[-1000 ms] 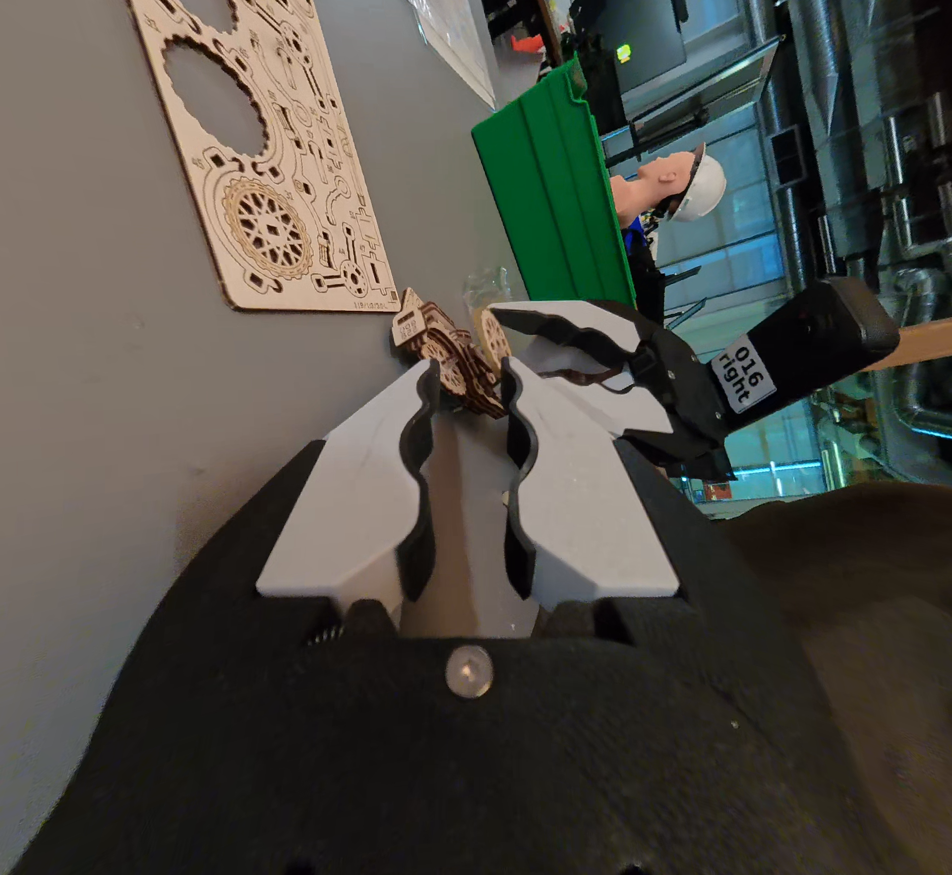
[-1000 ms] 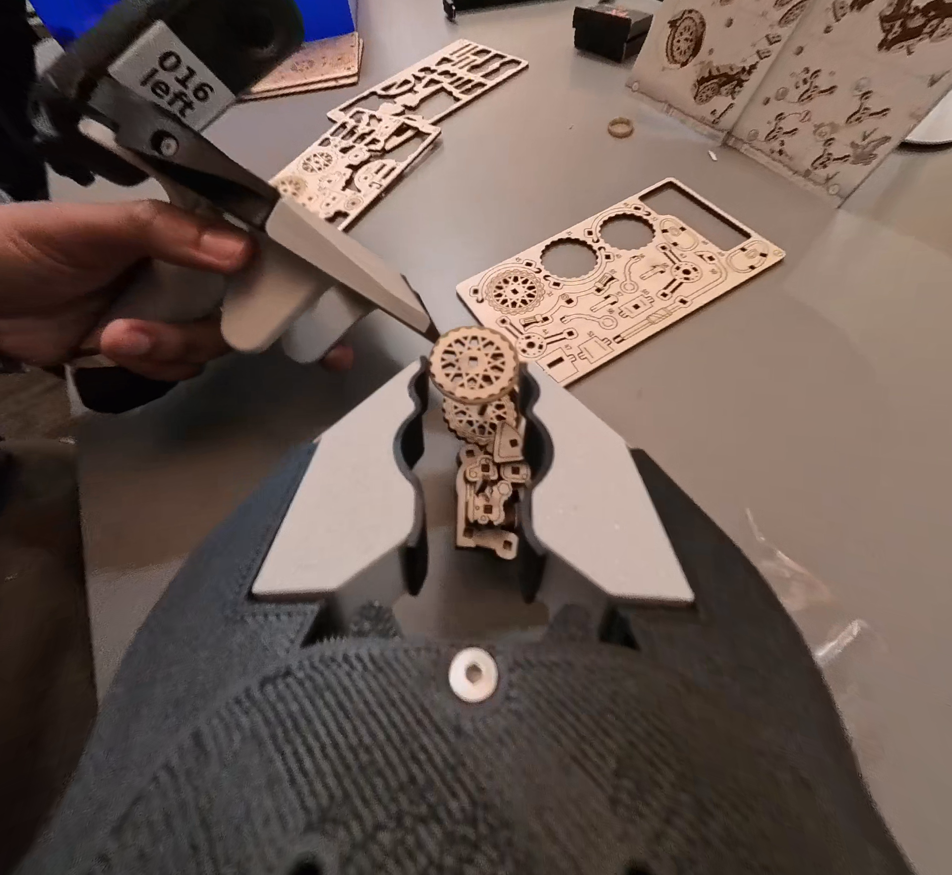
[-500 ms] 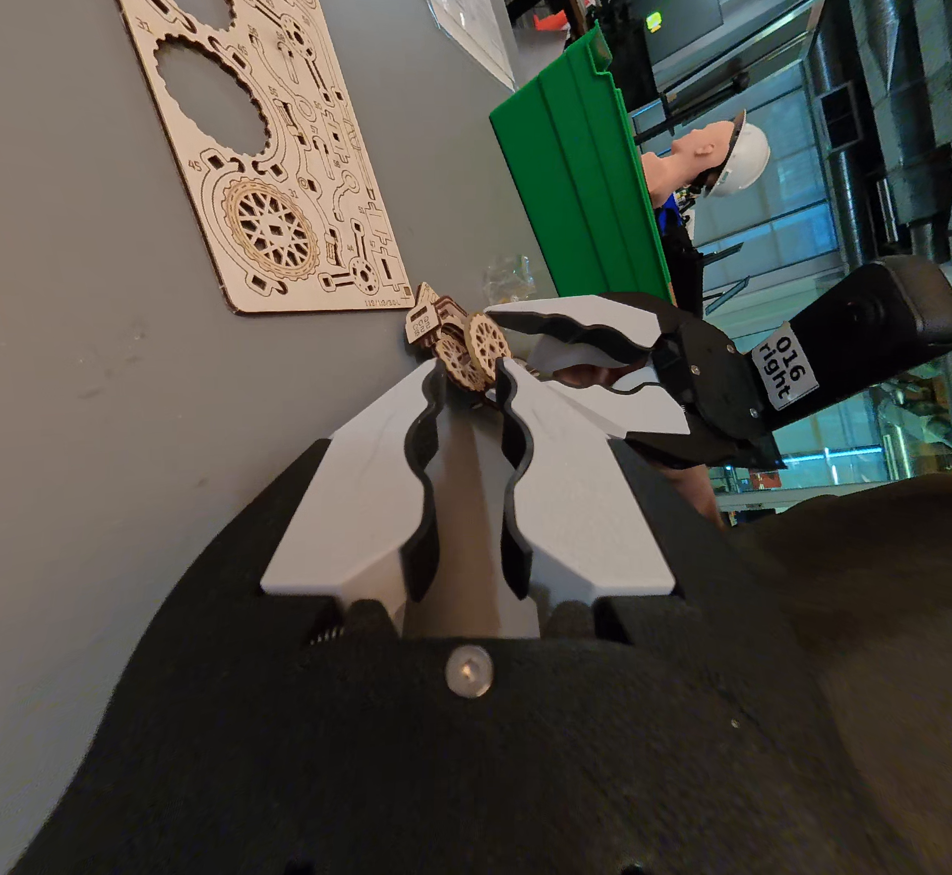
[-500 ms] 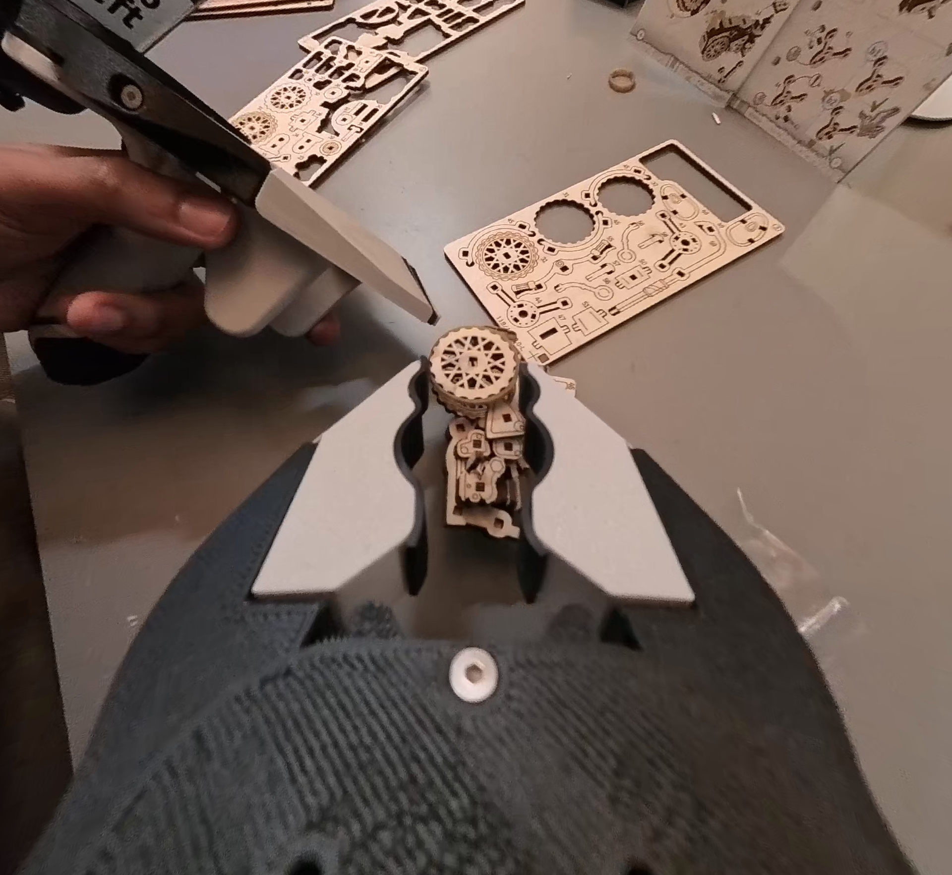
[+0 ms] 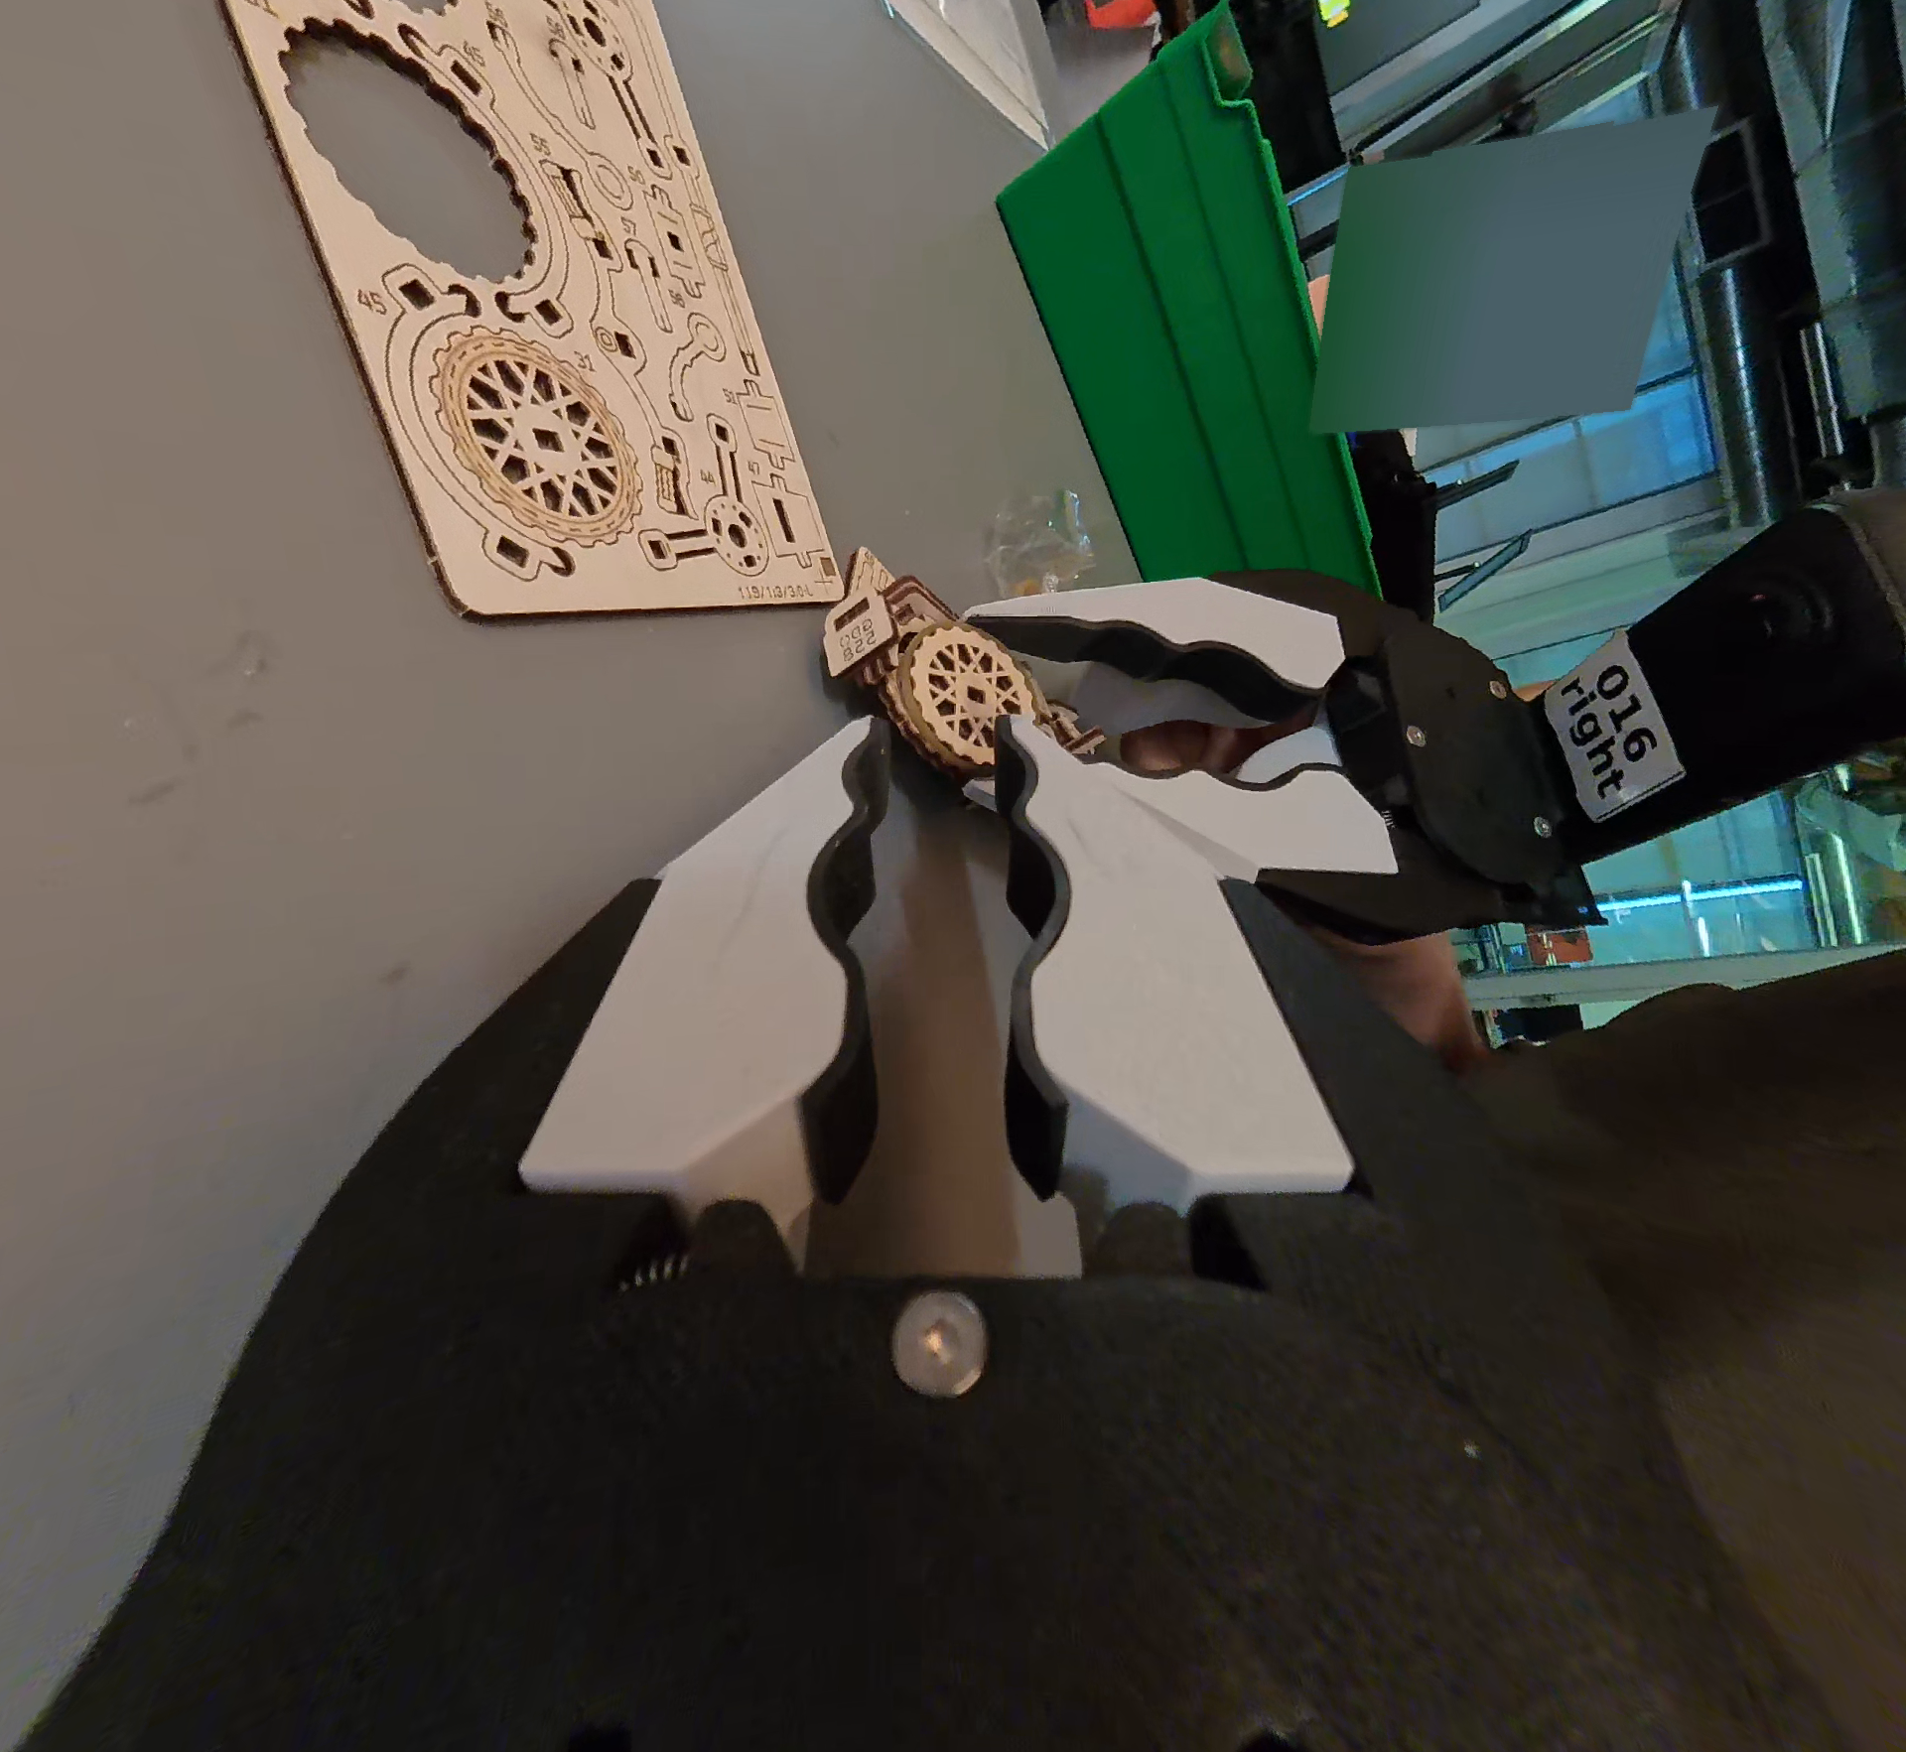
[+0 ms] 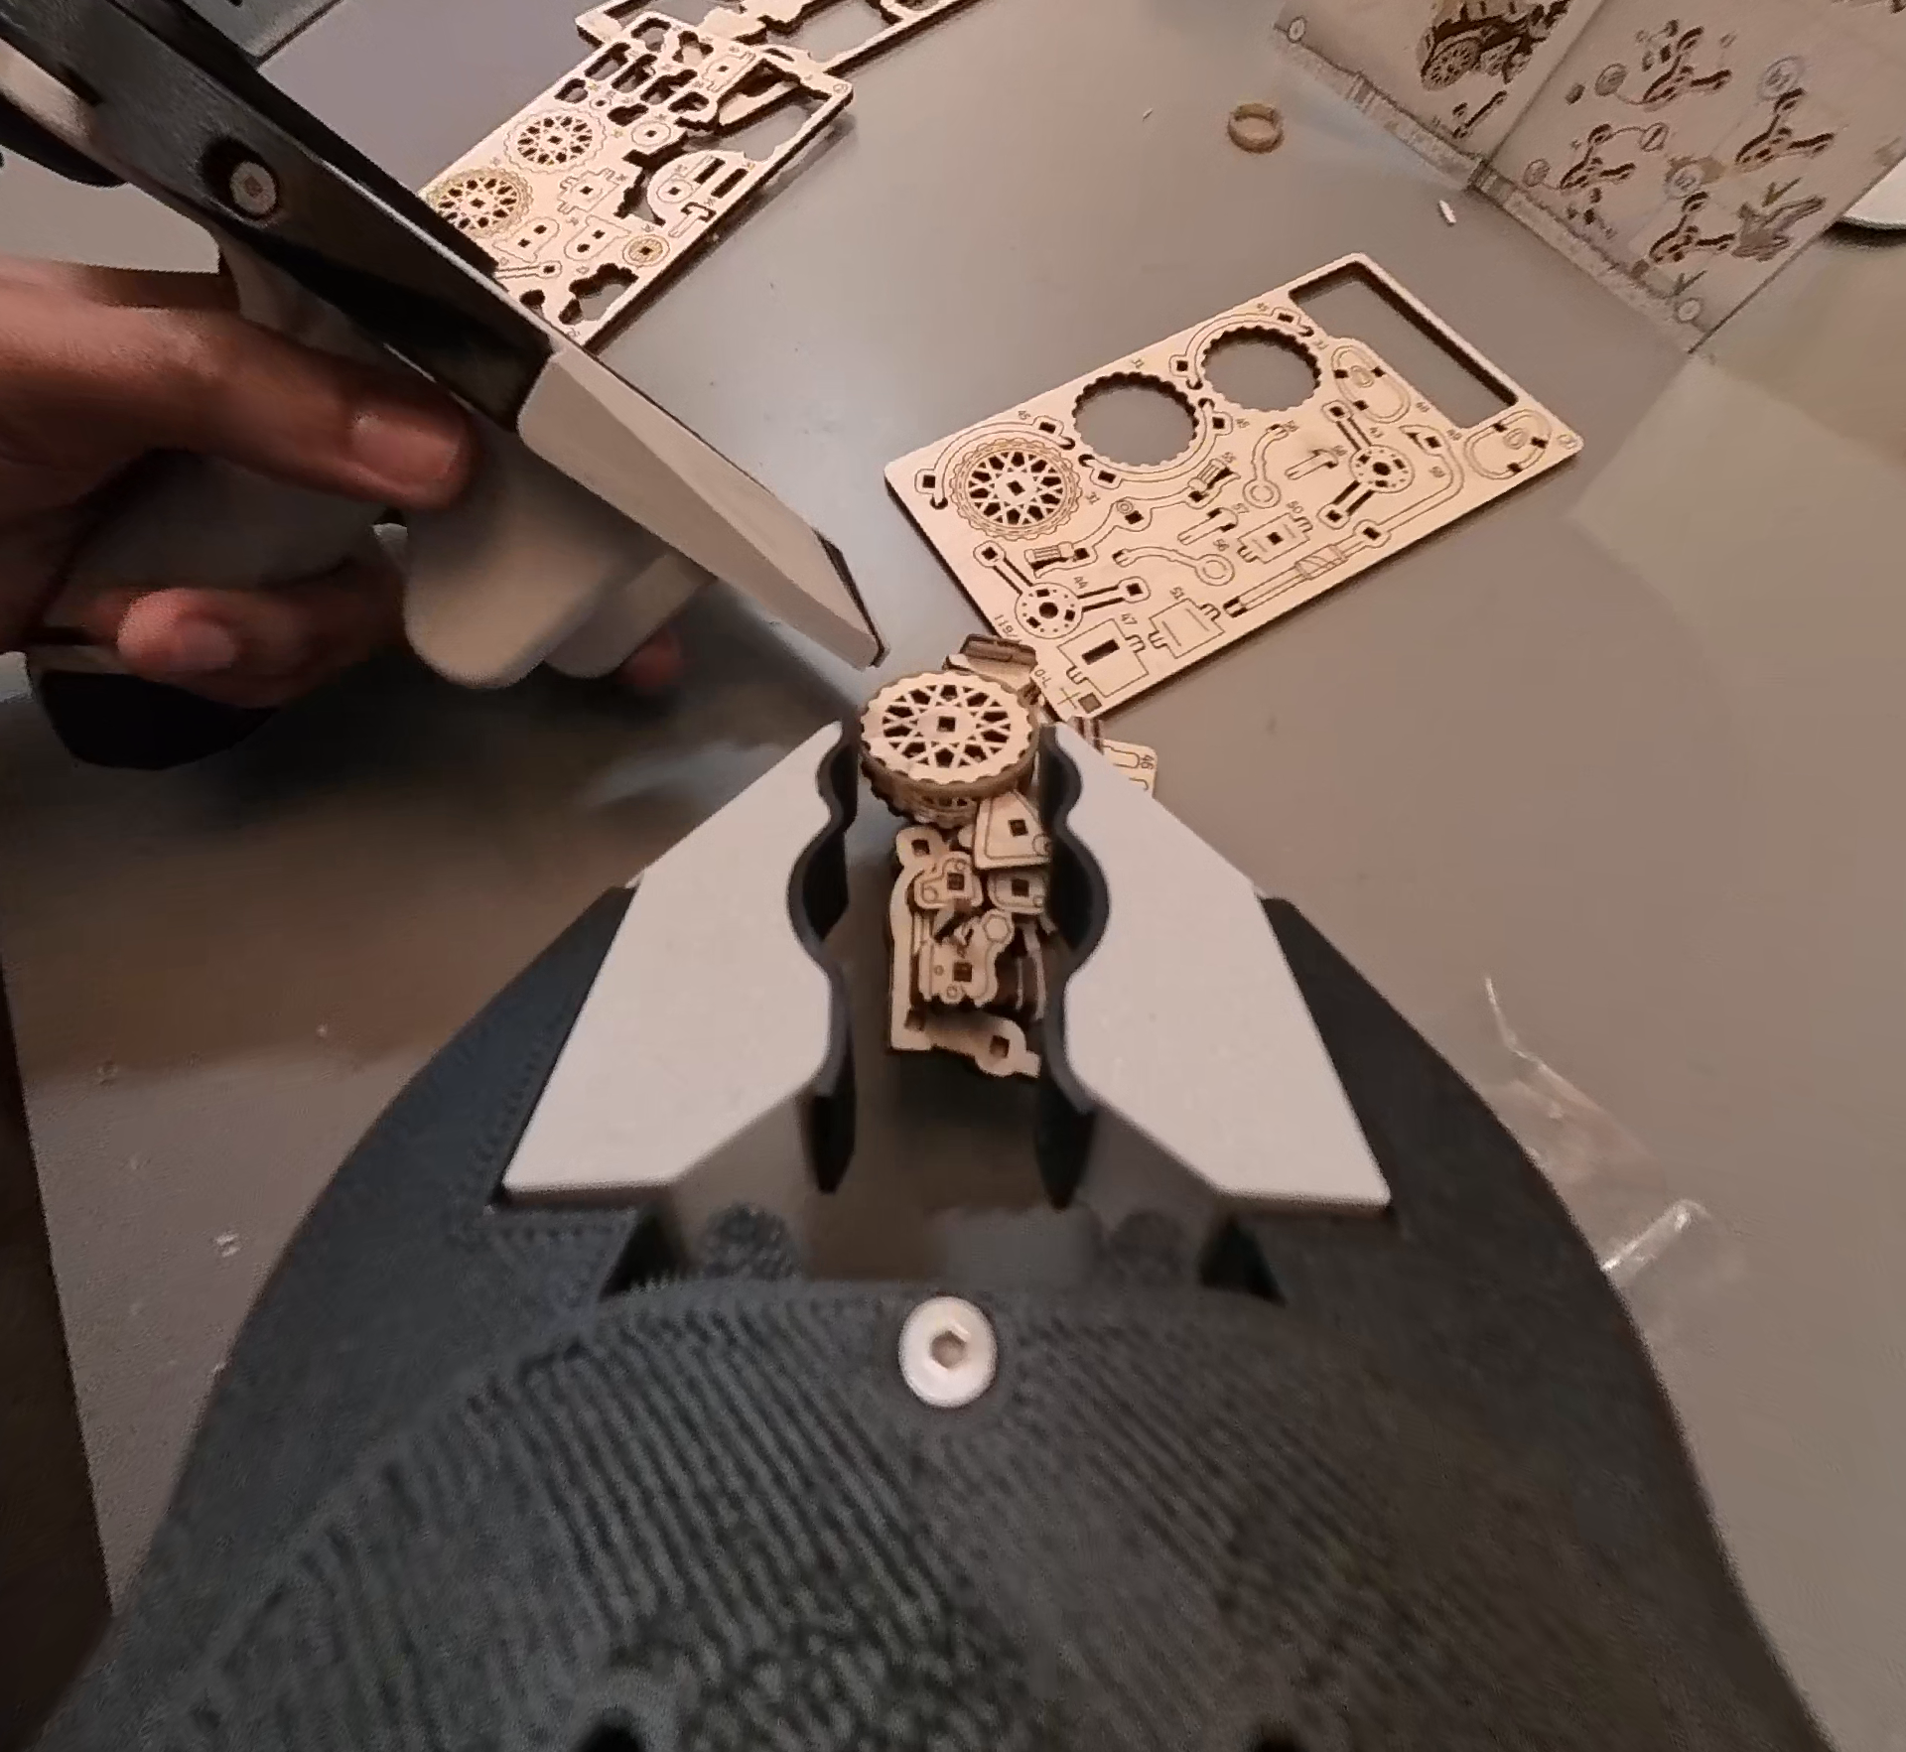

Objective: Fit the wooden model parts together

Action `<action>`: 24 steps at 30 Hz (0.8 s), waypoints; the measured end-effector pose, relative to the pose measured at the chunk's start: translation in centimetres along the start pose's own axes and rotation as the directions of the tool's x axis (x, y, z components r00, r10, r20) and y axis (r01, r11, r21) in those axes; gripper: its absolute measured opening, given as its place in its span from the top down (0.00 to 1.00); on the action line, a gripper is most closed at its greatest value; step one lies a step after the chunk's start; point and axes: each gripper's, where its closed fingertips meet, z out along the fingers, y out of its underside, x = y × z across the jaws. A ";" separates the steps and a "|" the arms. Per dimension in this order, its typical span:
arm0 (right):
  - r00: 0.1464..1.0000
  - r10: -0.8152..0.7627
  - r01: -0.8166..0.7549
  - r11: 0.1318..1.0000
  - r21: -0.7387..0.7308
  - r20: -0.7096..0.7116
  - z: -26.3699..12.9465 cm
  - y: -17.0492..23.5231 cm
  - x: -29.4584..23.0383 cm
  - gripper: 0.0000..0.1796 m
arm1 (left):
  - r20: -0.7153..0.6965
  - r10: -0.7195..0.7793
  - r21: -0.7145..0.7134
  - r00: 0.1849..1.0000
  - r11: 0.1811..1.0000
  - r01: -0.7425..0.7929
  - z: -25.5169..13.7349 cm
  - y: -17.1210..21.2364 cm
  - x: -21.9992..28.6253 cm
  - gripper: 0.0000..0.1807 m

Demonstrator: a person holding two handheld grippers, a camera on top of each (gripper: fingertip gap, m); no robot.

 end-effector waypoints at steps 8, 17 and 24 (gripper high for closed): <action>1.000 -0.016 0.016 1.000 0.010 -0.001 -0.1 -0.2 -0.2 0.81 | 0.043 0.061 0.016 0.997 0.998 -0.062 -0.5 -0.5 -0.2 0.90; 1.000 -0.012 0.012 0.999 0.032 -0.004 -0.4 -0.6 -0.2 0.82 | 0.022 0.178 0.050 0.984 0.983 -0.179 -1.0 -1.4 0.8 0.85; 0.996 -0.082 0.083 0.995 0.060 -0.024 -1.0 -0.9 -0.5 0.81 | 0.048 0.515 -0.055 0.856 0.857 -0.512 -1.9 -1.5 0.6 0.80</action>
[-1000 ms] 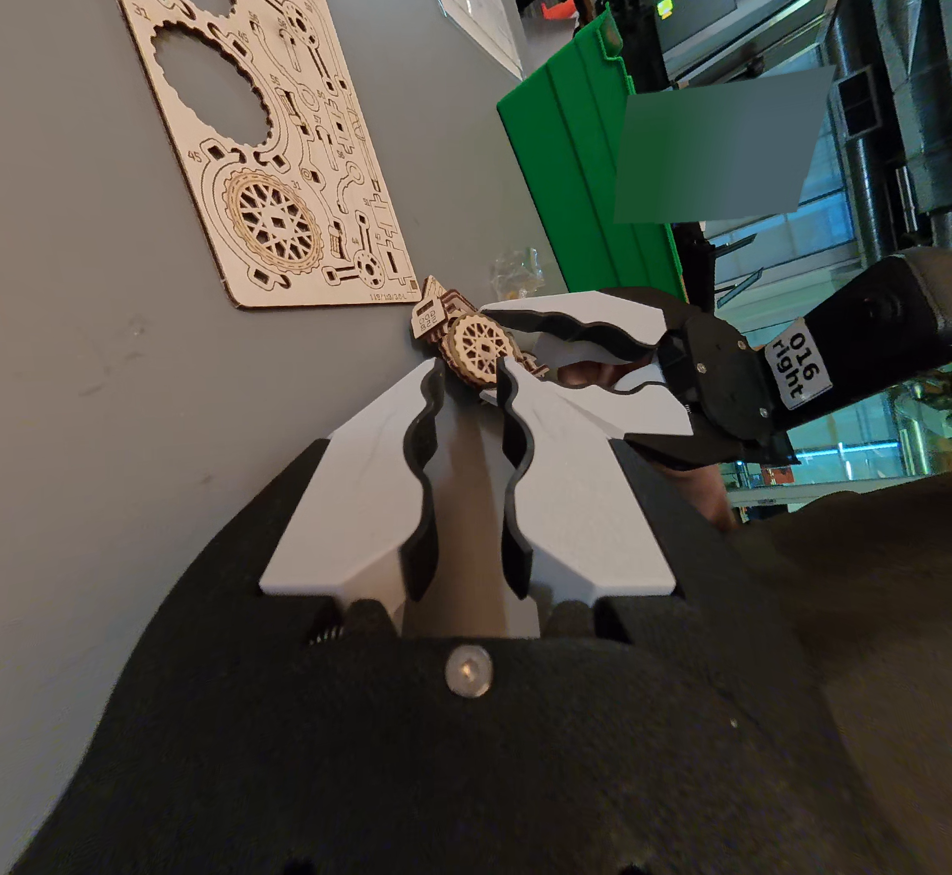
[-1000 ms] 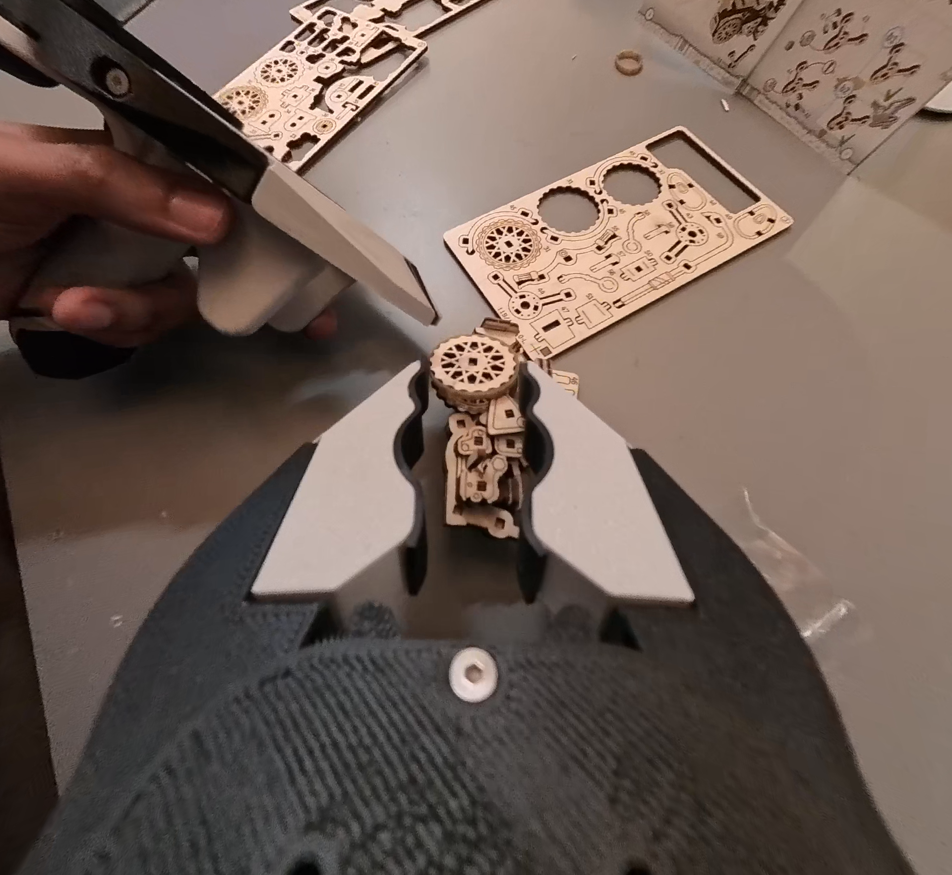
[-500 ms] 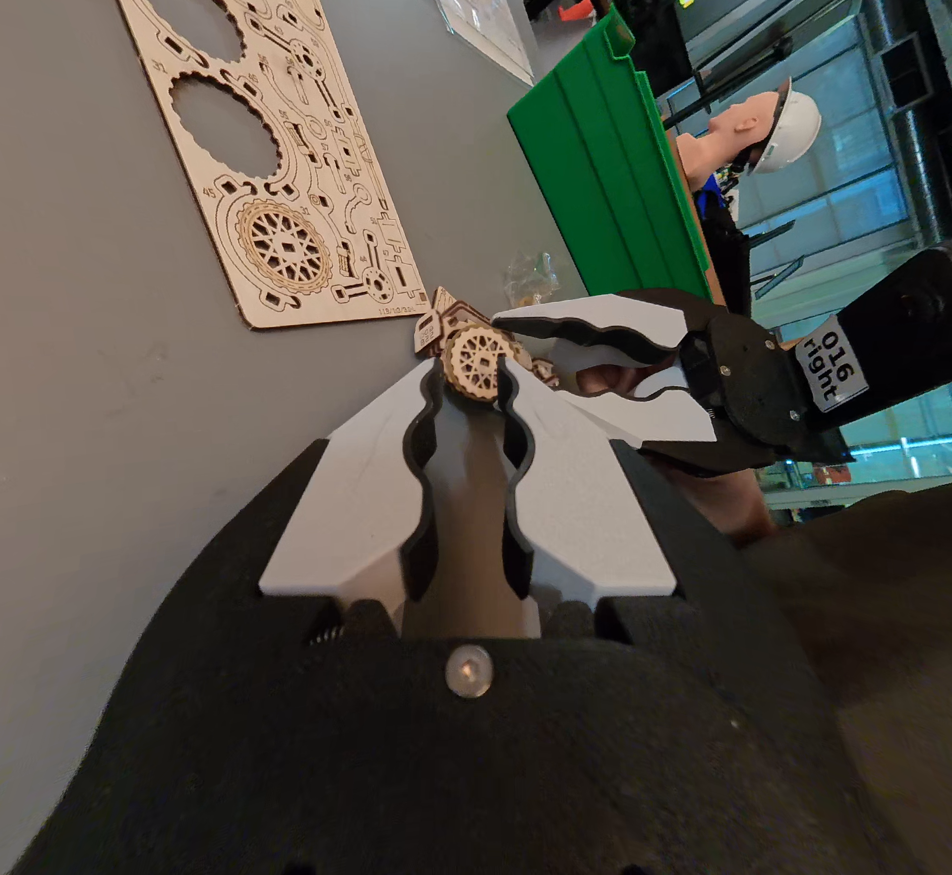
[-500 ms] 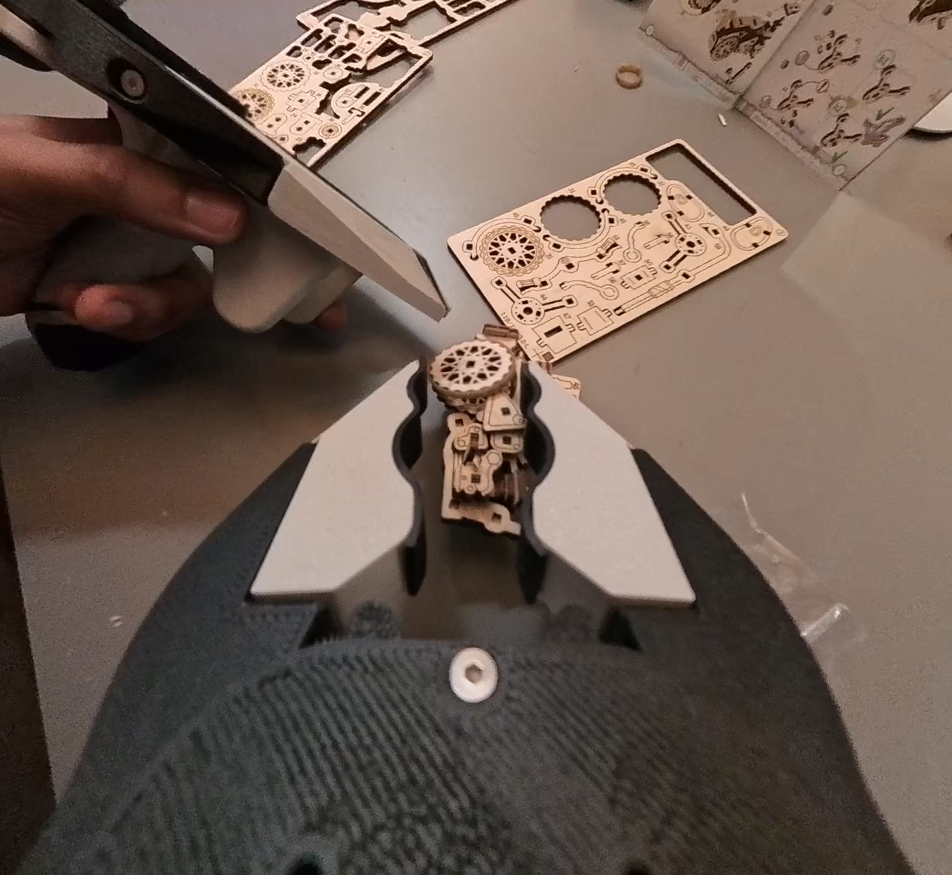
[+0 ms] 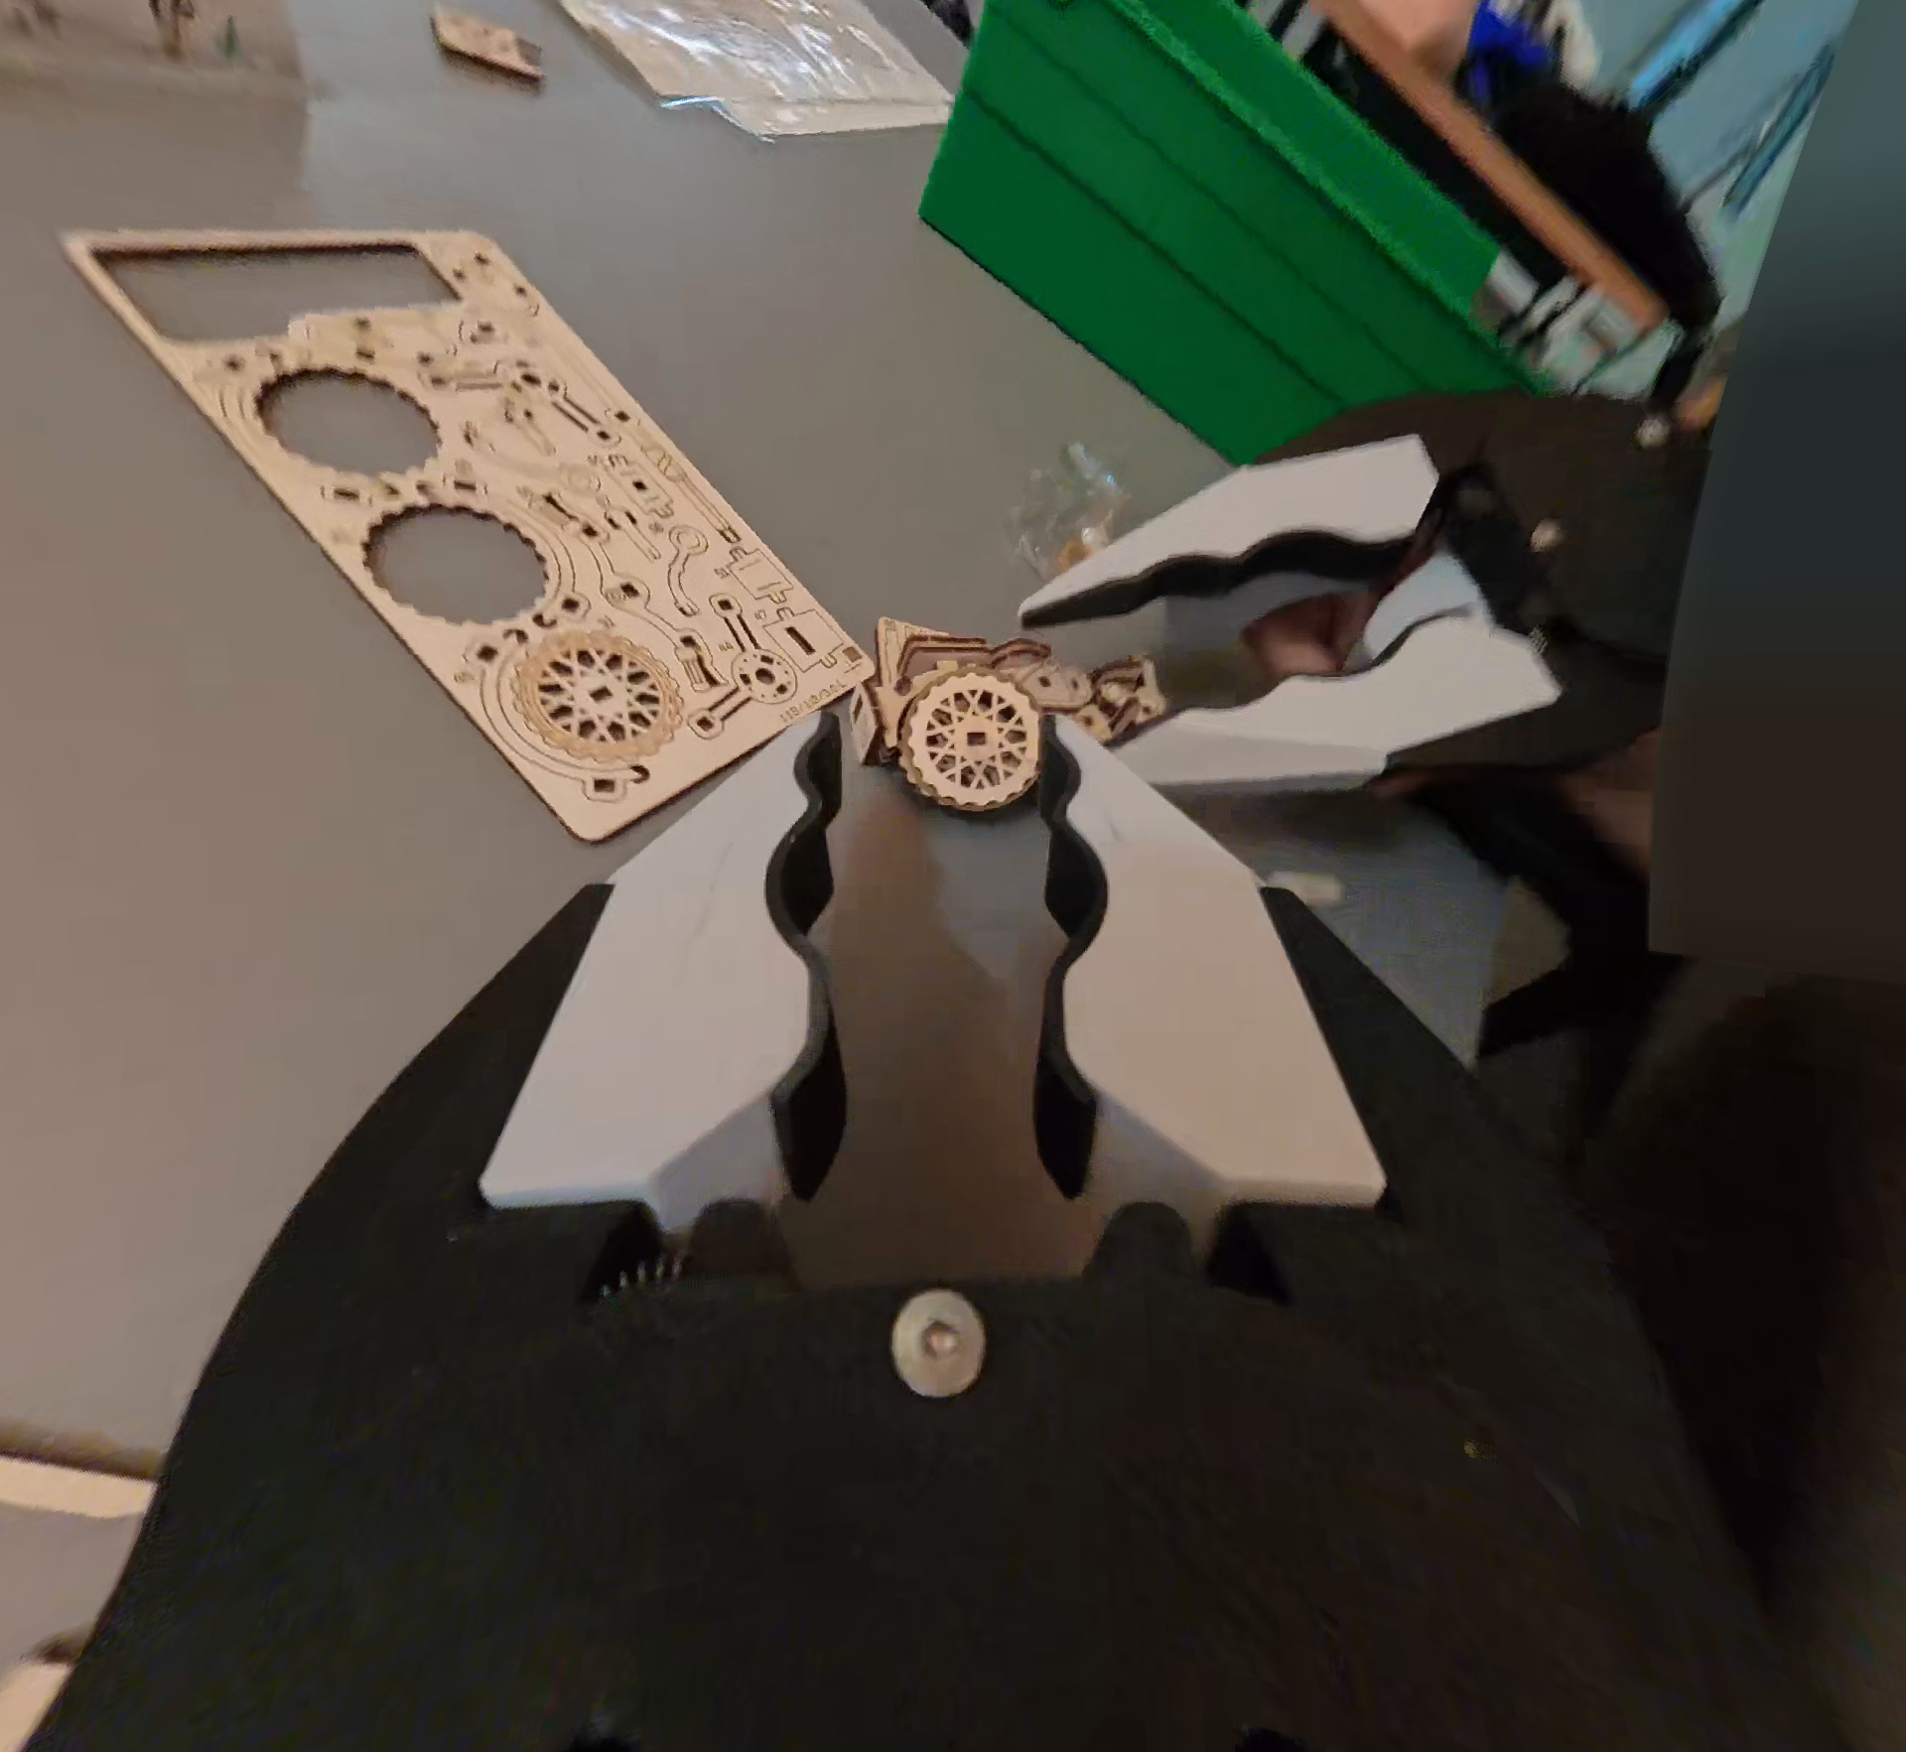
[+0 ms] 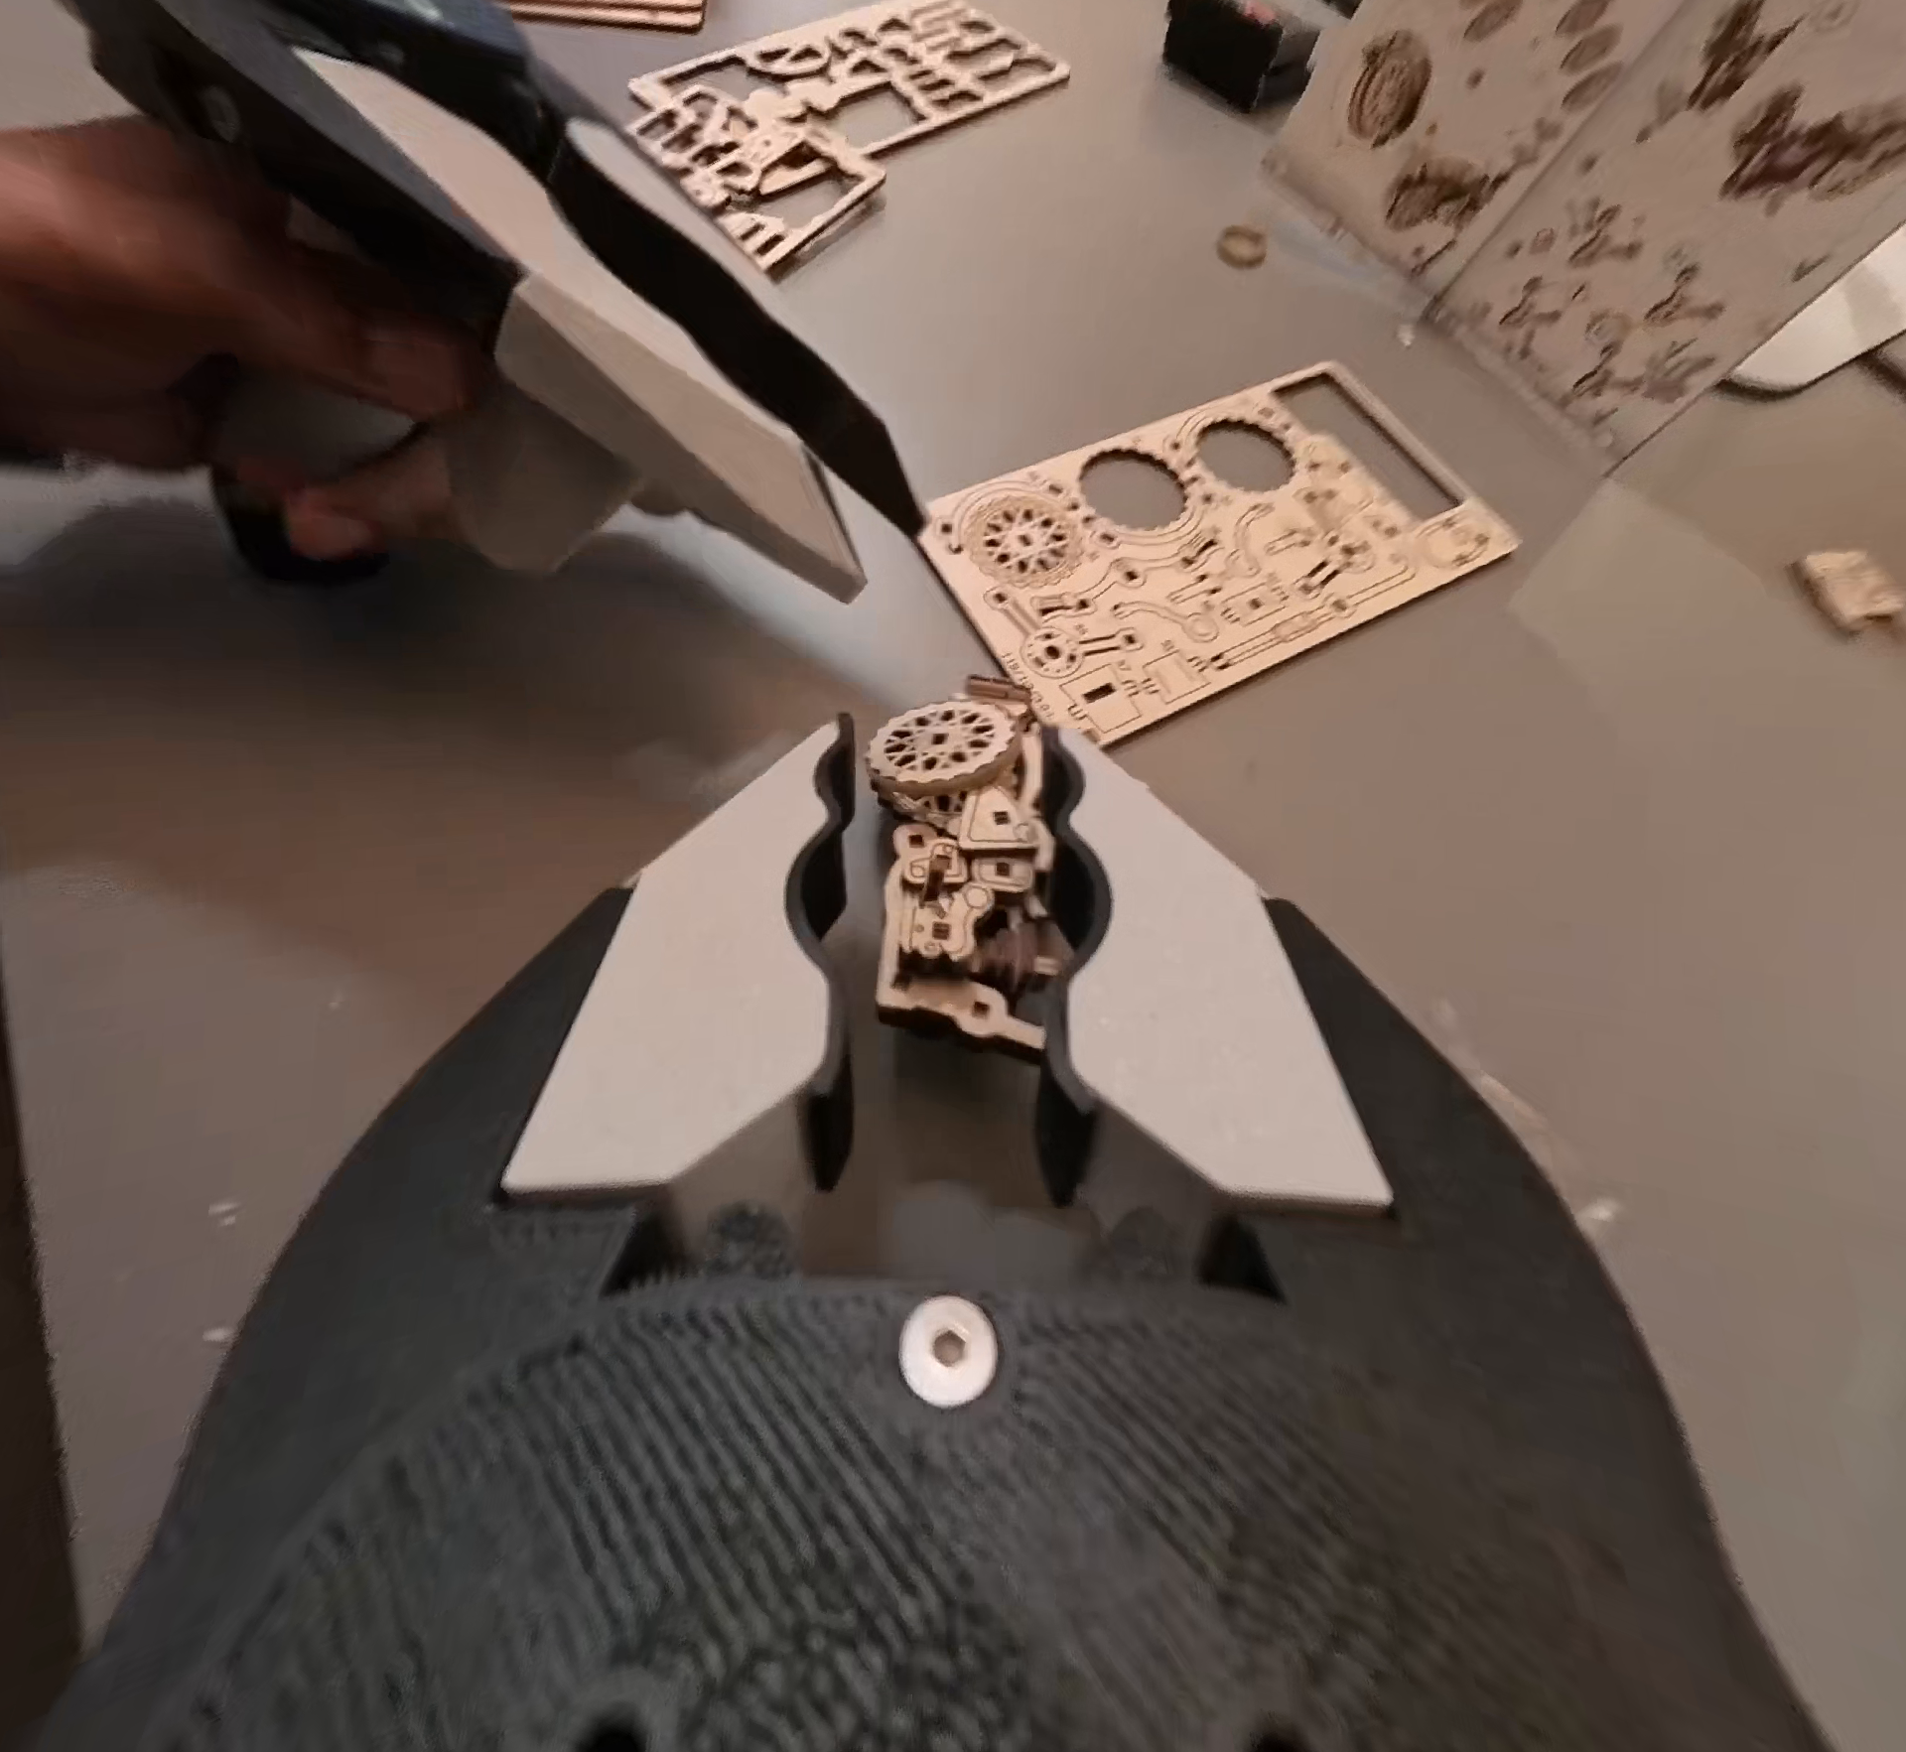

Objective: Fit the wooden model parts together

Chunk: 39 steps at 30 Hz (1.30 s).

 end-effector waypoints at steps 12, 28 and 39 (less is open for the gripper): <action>0.964 0.012 -0.002 0.999 0.039 -0.264 -4.1 0.5 2.3 0.81 | -0.127 0.551 -0.165 0.825 0.808 -0.565 1.6 1.1 0.5 0.74; 0.918 0.268 -0.265 0.963 0.050 -0.294 -5.4 3.8 0.7 0.72 | -0.171 0.427 -0.153 0.888 0.879 -0.452 2.4 0.8 0.8 0.74; 0.926 0.284 -0.297 0.955 -0.015 -0.250 -3.4 4.0 0.8 0.70 | -0.120 0.398 -0.120 0.909 0.903 -0.412 1.4 0.3 0.0 0.75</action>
